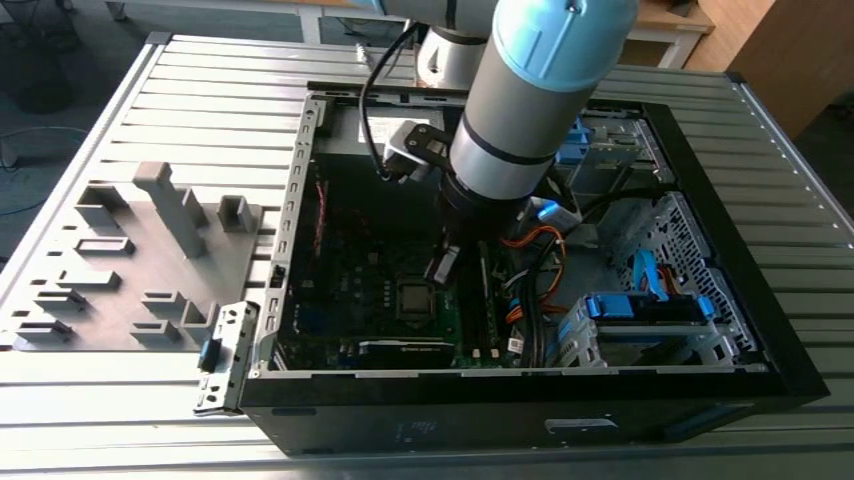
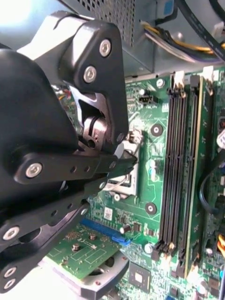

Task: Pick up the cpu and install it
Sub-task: 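Install the first cpu locking lever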

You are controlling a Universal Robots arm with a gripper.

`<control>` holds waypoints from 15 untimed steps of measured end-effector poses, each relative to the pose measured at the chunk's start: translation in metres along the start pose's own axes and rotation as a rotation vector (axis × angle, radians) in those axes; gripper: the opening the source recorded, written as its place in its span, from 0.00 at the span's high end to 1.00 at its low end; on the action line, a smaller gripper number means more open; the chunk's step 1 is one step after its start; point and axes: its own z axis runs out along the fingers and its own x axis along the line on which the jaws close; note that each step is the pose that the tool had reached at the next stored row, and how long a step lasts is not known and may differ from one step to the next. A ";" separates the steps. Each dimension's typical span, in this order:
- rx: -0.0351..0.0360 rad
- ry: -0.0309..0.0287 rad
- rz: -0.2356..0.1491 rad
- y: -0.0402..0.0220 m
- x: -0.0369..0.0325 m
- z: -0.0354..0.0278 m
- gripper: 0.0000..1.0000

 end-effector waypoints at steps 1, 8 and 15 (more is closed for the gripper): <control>0.0020 0.0040 0.001 -0.0003 0.0006 0.0003 0.89; 0.0201 0.0410 0.008 -0.0012 0.0015 0.0037 0.89; 0.0336 0.0680 0.012 -0.0008 0.0017 0.0102 0.89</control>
